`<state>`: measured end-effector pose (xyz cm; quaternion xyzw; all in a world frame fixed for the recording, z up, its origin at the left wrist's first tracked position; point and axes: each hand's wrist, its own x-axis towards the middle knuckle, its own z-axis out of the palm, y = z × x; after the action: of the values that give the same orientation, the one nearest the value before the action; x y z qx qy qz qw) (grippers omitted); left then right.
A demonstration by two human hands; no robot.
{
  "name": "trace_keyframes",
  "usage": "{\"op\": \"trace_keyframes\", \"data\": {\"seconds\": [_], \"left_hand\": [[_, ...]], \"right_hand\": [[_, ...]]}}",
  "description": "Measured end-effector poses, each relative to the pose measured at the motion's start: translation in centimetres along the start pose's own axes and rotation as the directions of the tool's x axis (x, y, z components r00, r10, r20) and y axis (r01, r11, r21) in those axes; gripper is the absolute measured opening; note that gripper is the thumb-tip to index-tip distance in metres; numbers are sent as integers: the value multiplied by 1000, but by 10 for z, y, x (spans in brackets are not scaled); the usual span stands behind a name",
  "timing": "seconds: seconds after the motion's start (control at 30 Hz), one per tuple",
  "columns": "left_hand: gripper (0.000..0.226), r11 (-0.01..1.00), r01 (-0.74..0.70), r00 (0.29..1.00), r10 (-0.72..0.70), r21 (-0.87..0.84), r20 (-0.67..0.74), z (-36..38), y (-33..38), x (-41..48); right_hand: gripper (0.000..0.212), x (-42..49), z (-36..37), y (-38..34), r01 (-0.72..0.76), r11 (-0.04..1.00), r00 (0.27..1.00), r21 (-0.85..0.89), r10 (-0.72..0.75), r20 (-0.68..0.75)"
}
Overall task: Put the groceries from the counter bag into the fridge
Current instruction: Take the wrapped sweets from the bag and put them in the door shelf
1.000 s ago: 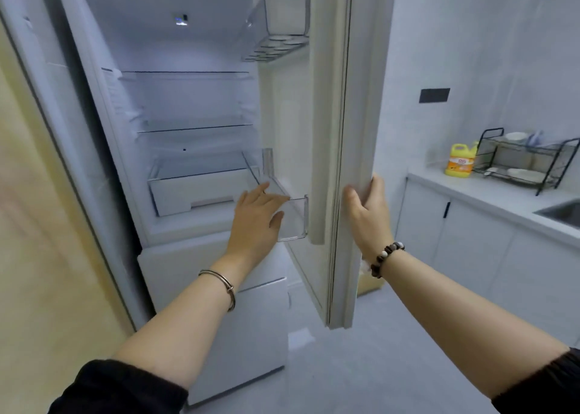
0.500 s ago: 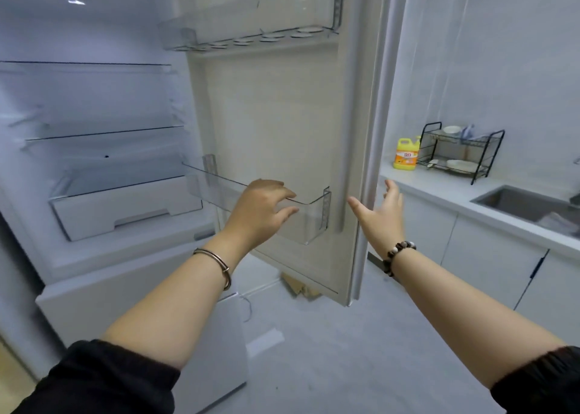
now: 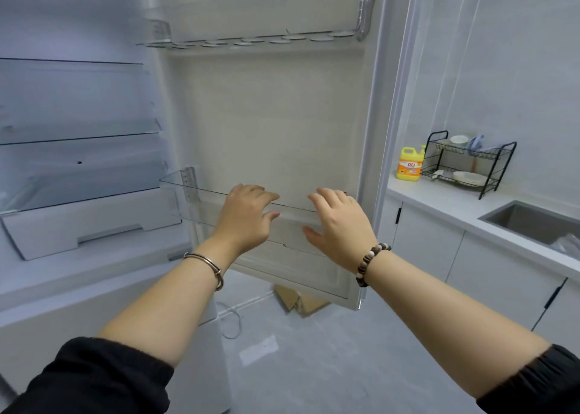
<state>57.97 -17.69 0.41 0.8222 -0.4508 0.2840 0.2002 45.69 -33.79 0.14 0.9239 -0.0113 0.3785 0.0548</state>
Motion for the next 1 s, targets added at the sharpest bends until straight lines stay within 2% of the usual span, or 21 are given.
{"op": "trace_keyframes", "data": {"seconds": [0.13, 0.27, 0.47, 0.7, 0.8, 0.9, 1.0], "left_hand": [[37, 999, -31, 997, 28, -45, -71, 5, -9, -2], [39, 997, -54, 995, 49, -59, -82, 6, -10, 0], [38, 997, -55, 991, 47, -61, -124, 7, -12, -9], [47, 991, -91, 993, 84, -96, -79, 2, -18, -17], [54, 987, -126, 991, 121, -102, -48, 2, -17, -24], [61, 970, -193, 981, 191, -146, -26, 2, -9, -37], [63, 922, -324, 944, 329, -211, -9, 2, 8, -48]], "right_hand": [[31, 6, 9, -2, 93, 993, 994, -75, -97, -58], [27, 5, 13, 1, 86, 996, 989, -25, -88, -117], [27, 3, 12, -10, 40, 999, 995, -13, -41, -91], [31, -6, -1, -31, -99, 985, 995, -138, 96, -29], [48, -16, -10, -39, -190, 961, 981, -200, 195, 5], [67, -36, -25, -53, -321, 915, 941, -245, 337, 26], [68, -62, -45, -69, -438, 839, 883, -323, 469, 22]]}}
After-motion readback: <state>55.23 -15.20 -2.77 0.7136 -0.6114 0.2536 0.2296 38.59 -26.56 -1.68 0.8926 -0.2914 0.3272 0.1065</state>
